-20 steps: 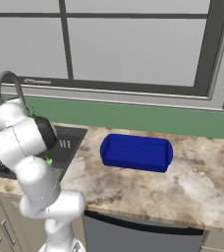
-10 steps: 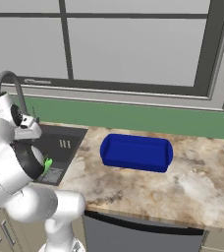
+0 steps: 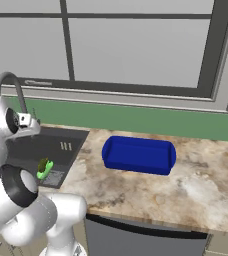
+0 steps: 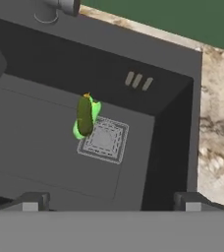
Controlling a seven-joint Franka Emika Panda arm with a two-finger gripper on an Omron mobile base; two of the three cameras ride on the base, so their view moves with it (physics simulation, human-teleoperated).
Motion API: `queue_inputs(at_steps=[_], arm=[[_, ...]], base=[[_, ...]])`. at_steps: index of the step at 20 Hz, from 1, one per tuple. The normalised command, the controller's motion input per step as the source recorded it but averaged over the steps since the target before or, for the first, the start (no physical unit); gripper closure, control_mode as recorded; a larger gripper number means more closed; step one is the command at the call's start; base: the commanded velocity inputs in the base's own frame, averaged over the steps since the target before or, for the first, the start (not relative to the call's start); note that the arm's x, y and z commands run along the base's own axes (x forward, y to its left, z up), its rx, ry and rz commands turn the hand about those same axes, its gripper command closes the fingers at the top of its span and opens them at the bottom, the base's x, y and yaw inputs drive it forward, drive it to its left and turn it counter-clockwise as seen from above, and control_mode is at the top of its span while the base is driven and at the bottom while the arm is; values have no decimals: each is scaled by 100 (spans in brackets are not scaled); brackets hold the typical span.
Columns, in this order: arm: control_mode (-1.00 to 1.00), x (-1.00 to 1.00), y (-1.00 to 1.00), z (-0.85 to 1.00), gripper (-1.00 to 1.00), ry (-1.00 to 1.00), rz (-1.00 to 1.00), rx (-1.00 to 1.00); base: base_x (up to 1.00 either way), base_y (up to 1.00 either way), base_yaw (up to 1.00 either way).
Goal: Pick up all produce items and place them in the sink. Turn on the sink faucet to wash them. Then turn the sink off and put them in the tray.
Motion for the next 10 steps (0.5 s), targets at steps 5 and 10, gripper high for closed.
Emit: queue_inputs(at_steps=[5, 10], arm=[[-100, 1, 0, 0, -100, -10, 2, 2], [-100, -1, 0, 3, -100, -23, 11, 1]], base=[[0, 0, 0], [0, 0, 0]])
